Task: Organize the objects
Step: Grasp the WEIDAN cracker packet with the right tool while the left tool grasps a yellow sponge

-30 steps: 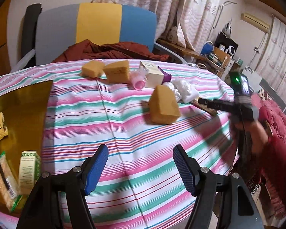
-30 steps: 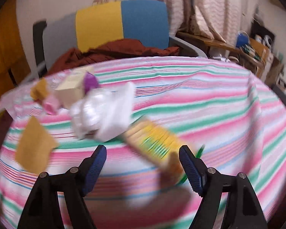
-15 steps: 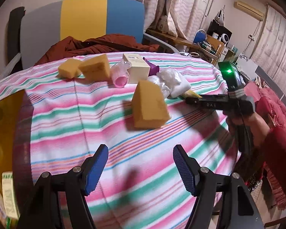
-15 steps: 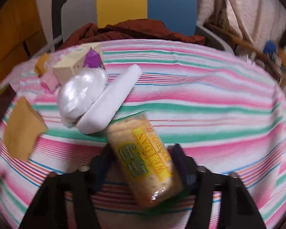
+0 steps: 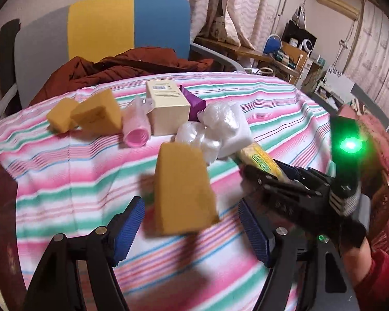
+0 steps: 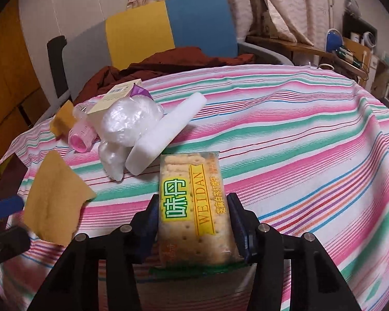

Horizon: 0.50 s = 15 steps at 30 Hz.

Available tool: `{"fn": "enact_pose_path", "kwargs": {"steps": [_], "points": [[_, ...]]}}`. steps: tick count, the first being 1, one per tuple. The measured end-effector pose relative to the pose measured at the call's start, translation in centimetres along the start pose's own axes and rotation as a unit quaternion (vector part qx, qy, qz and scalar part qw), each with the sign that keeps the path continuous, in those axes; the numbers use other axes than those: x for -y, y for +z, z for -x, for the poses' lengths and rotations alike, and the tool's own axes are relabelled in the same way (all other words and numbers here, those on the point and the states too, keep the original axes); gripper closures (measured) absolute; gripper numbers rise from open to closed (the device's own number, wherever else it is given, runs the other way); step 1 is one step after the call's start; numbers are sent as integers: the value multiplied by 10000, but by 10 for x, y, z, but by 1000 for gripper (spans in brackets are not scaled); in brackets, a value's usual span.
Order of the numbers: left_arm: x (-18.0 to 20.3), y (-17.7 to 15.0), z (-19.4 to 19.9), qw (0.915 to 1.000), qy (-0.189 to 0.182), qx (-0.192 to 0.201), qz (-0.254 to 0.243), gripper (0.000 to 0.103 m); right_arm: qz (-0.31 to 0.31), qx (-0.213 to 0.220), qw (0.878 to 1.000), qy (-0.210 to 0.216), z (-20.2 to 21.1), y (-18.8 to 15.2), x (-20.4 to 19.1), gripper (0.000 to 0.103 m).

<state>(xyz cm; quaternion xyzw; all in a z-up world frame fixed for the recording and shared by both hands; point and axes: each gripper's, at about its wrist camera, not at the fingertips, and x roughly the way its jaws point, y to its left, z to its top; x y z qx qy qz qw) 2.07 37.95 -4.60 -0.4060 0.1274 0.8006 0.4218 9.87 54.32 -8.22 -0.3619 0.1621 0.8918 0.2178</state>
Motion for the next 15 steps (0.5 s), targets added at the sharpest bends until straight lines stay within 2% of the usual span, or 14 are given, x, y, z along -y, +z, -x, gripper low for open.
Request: {"fn": "enact_pose_path", "kwargs": {"steps": [6, 8, 15], "points": [[-2, 6, -27, 9998, 179, -3, -98, 29, 13, 63, 10000, -24, 1, -1, -1, 51], [-5, 1, -34, 9992, 350, 26, -216, 38, 52, 80, 9999, -79, 0, -2, -4, 51], [-3, -16, -30, 9979, 112, 406, -493, 47, 146, 118, 9996, -215, -2, -3, -6, 51]]}}
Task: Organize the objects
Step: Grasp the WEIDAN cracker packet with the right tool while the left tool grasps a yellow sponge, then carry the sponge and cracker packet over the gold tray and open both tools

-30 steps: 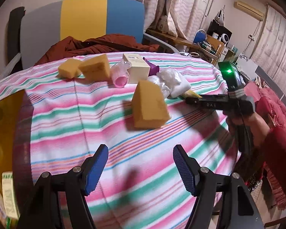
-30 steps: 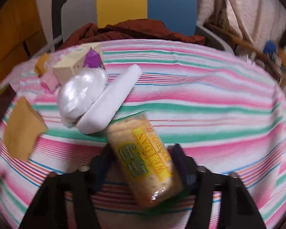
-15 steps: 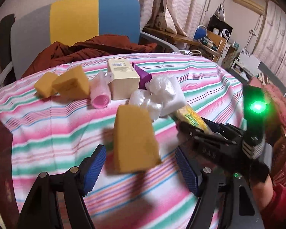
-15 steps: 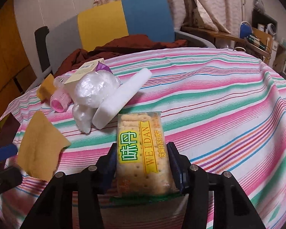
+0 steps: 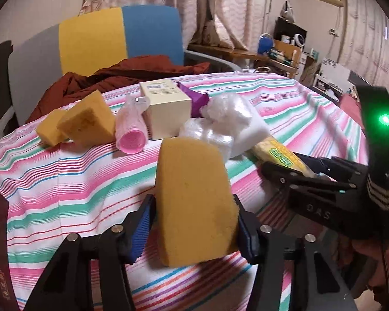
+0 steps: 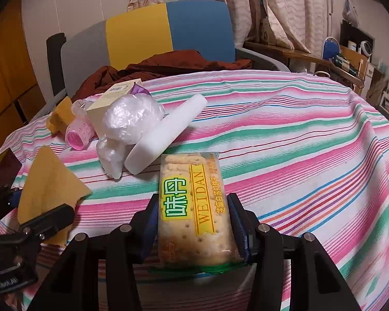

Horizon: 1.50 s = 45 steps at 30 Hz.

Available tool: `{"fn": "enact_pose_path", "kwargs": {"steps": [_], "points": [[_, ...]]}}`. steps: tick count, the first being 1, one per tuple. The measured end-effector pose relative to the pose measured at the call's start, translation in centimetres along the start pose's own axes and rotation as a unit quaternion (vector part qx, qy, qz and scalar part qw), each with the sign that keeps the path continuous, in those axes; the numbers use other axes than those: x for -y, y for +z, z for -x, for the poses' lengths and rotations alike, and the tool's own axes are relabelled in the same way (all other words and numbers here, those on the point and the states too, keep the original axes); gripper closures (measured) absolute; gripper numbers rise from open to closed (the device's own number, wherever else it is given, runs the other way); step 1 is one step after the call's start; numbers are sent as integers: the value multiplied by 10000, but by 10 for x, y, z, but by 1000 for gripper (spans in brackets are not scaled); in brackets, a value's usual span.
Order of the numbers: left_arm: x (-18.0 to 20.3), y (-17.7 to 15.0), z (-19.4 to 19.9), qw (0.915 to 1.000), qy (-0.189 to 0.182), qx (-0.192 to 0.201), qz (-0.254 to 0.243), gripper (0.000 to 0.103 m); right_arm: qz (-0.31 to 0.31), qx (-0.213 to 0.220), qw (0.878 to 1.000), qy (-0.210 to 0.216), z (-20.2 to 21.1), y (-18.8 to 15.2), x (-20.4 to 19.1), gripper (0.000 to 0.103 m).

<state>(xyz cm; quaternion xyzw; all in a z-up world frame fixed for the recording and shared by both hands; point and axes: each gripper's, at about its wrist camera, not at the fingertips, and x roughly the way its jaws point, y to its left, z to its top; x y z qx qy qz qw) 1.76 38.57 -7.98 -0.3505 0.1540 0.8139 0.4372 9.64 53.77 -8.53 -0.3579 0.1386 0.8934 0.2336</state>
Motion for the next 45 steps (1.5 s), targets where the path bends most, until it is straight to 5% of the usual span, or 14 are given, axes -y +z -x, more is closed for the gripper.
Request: {"fn": "enact_pose_path", "kwargs": {"steps": [6, 17, 31, 45], "points": [[-13, -4, -1, 9985, -366, -39, 405, 48, 28, 24, 9999, -103, 1, -2, -2, 52], [-24, -13, 11, 9966, -490, 153, 649, 52, -33, 57, 9999, -157, 19, -16, -17, 54], [-40, -50, 51, 9952, -346, 351, 847, 53, -336, -328, 9965, 686, 49, -35, -63, 55], [-85, -83, 141, 9875, -303, 781, 1334, 53, -241, -527, 9909, 1213, 64, -44, -116, 55]]}}
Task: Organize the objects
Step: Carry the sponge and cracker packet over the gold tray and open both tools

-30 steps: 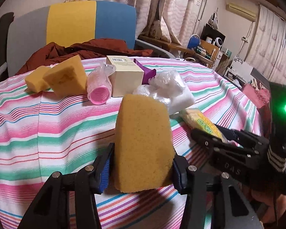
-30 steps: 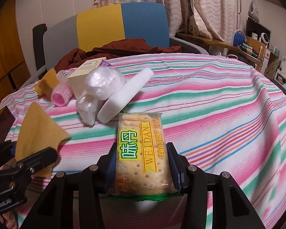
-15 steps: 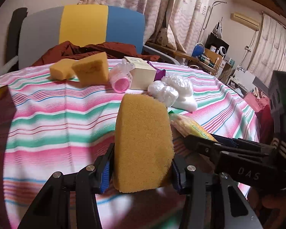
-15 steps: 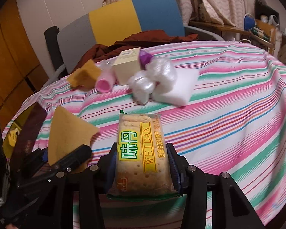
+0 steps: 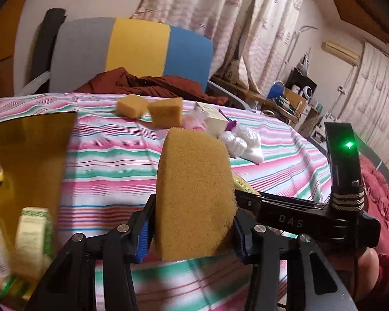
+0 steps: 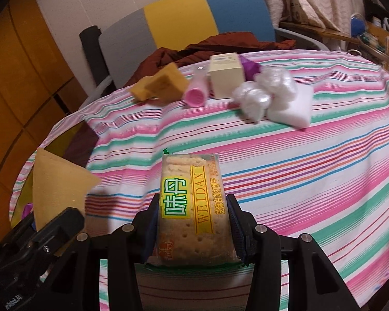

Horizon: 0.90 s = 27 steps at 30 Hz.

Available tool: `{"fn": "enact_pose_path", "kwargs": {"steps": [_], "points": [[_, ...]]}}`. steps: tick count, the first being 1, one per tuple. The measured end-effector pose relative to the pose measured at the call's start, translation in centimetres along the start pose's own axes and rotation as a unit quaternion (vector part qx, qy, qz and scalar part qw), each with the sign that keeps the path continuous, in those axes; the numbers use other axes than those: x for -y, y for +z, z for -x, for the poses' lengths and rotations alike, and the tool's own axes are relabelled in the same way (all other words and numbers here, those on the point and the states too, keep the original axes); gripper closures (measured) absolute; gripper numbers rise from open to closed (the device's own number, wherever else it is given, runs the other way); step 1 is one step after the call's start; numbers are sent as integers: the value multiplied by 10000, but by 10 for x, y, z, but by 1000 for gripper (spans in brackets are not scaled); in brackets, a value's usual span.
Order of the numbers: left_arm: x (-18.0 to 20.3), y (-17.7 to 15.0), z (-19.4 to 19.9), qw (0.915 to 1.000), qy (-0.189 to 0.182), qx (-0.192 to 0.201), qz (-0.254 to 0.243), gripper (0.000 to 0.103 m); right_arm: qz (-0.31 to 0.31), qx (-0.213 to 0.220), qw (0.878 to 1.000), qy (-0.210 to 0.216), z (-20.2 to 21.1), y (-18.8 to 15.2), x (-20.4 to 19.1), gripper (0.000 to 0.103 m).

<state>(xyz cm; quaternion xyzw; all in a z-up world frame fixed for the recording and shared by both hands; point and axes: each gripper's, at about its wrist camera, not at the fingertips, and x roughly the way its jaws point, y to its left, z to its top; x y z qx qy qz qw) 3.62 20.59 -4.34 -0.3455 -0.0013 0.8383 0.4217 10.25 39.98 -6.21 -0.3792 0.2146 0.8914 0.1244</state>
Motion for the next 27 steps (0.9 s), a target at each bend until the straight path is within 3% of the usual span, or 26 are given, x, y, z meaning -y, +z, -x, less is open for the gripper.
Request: {"fn": "enact_pose_path", "kwargs": {"steps": [6, 14, 20, 27], "points": [[-32, 1, 32, 9993, 204, 128, 281, 53, 87, 51, 9993, 351, 5, 2, -36, 55], [-99, 10, 70, 9932, 797, 262, 808, 53, 575, 101, 9941, 914, 7, 13, -109, 55], [-154, 13, 93, 9827, 1353, 337, 1216, 53, 978, 21, 9861, 1342, -2, 20, -174, 55], [-206, 16, 109, 9695, 1777, 274, 1666, 53, 1055, -306, 9825, 1507, -32, 25, -227, 55]]}}
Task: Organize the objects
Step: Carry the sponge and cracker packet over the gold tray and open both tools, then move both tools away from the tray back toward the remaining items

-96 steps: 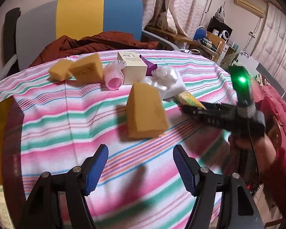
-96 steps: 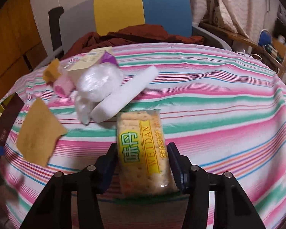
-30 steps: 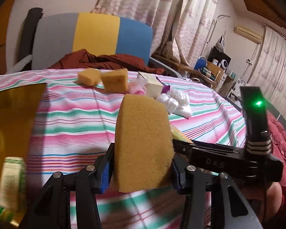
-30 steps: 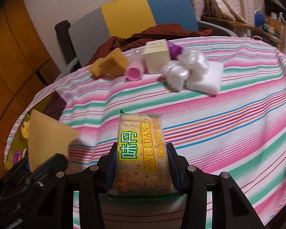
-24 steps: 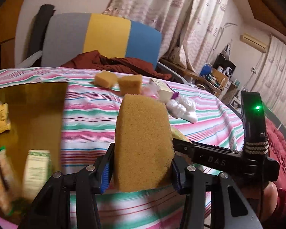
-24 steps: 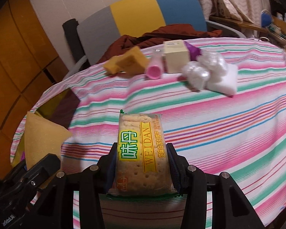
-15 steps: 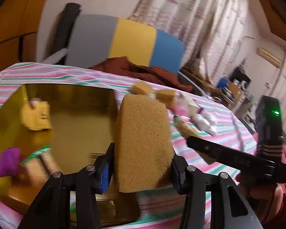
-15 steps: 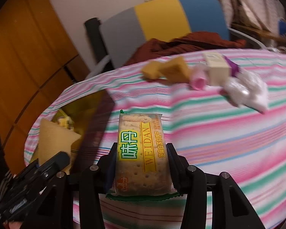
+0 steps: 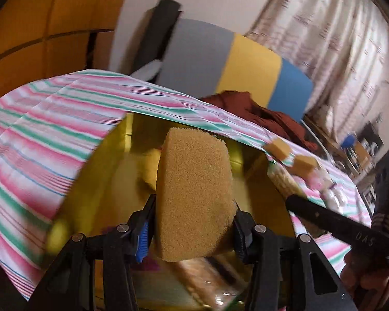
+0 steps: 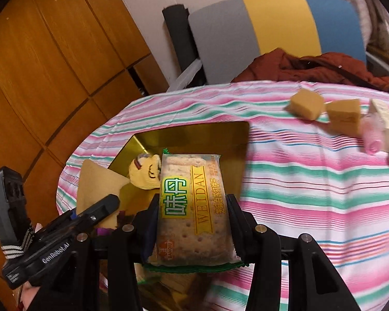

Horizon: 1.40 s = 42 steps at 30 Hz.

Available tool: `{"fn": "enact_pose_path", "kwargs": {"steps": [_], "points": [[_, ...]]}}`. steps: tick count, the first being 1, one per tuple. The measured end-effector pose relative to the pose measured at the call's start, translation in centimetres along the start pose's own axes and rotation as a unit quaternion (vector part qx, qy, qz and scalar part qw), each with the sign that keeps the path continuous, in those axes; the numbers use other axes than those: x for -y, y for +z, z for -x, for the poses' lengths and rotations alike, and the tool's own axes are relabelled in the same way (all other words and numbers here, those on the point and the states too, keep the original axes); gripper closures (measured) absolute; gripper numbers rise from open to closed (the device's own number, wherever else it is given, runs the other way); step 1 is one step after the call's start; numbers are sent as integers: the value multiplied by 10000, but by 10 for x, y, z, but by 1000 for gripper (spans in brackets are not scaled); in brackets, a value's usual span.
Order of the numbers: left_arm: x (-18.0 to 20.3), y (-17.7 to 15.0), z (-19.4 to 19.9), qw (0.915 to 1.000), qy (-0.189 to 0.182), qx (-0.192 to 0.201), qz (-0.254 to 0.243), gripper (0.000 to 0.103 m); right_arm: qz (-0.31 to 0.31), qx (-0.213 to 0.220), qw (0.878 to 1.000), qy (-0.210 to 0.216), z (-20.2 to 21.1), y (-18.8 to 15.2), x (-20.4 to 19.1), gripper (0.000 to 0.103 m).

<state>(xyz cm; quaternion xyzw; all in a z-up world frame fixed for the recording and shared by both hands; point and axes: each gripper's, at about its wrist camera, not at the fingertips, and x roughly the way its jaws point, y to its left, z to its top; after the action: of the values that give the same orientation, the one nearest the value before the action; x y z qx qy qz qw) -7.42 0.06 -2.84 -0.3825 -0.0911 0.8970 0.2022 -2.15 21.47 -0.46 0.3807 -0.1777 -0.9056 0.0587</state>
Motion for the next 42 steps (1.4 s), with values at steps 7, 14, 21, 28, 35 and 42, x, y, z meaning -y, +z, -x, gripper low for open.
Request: {"fn": "enact_pose_path", "kwargs": {"steps": [7, 14, 21, 28, 35, 42], "points": [[-50, 7, -1, 9984, 356, -38, 435, 53, 119, -233, 9994, -214, -42, 4, -18, 54], [-69, 4, -8, 9968, 393, -152, 676, 52, 9, -160, 9997, -208, -48, 7, -18, 38], [-66, 4, -19, 9965, 501, -292, 598, 46, 244, 153, 9995, -85, -18, -9, -29, 33], [-62, 8, -10, 9960, 607, -99, 646, 24, 285, 244, 9993, 55, -3, -20, -33, 33], [-45, 15, 11, 9959, 713, 388, 396, 20, 184, 359, 9992, 36, 10, -22, -24, 32], [-36, 17, 13, 9957, 672, 381, 506, 20, 63, 520, 9986, -109, 23, -23, -9, 30]]}}
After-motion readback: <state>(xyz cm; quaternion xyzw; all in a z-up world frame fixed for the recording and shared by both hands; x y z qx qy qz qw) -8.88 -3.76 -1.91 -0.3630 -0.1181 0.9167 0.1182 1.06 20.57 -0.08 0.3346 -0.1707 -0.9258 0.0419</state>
